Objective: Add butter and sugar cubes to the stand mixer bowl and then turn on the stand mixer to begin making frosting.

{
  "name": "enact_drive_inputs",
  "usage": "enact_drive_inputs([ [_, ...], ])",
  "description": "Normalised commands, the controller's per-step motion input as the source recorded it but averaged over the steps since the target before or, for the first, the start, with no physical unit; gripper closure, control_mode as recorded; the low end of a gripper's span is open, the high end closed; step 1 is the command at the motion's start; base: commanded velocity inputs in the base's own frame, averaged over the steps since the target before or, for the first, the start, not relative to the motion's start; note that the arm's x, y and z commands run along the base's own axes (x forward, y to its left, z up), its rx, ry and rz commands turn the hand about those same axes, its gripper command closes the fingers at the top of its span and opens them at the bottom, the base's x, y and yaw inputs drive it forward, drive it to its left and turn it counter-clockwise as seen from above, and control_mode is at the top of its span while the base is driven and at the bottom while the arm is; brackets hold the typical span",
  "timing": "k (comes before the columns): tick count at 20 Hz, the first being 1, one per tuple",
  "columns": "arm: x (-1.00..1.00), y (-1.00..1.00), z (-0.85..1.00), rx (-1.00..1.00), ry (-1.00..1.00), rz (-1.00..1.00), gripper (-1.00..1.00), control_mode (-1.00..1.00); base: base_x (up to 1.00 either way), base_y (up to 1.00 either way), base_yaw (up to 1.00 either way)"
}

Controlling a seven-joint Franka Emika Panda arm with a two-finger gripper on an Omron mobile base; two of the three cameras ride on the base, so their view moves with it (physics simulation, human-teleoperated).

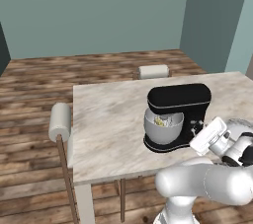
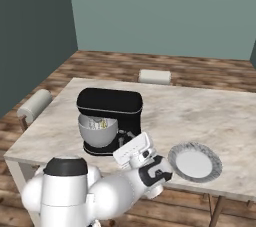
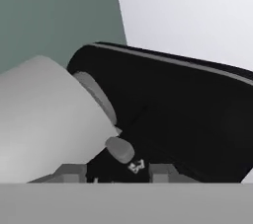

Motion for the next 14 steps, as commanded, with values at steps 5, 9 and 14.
enact_drive_inputs([
  [5, 0.22, 0.00, -0.06, 0.21, 0.45, 0.00, 1.00, -1.00, 0.00, 0.00, 0.00],
  [9, 0.02, 0.00, -0.15, 0.11, 0.20, 0.00, 1.00, -1.00, 0.00, 0.00, 0.00],
  [14, -0.03, -0.04, -0.22, 0.05, 0.01, -0.04, 1.00, -1.00, 0.00, 0.00, 0.00],
])
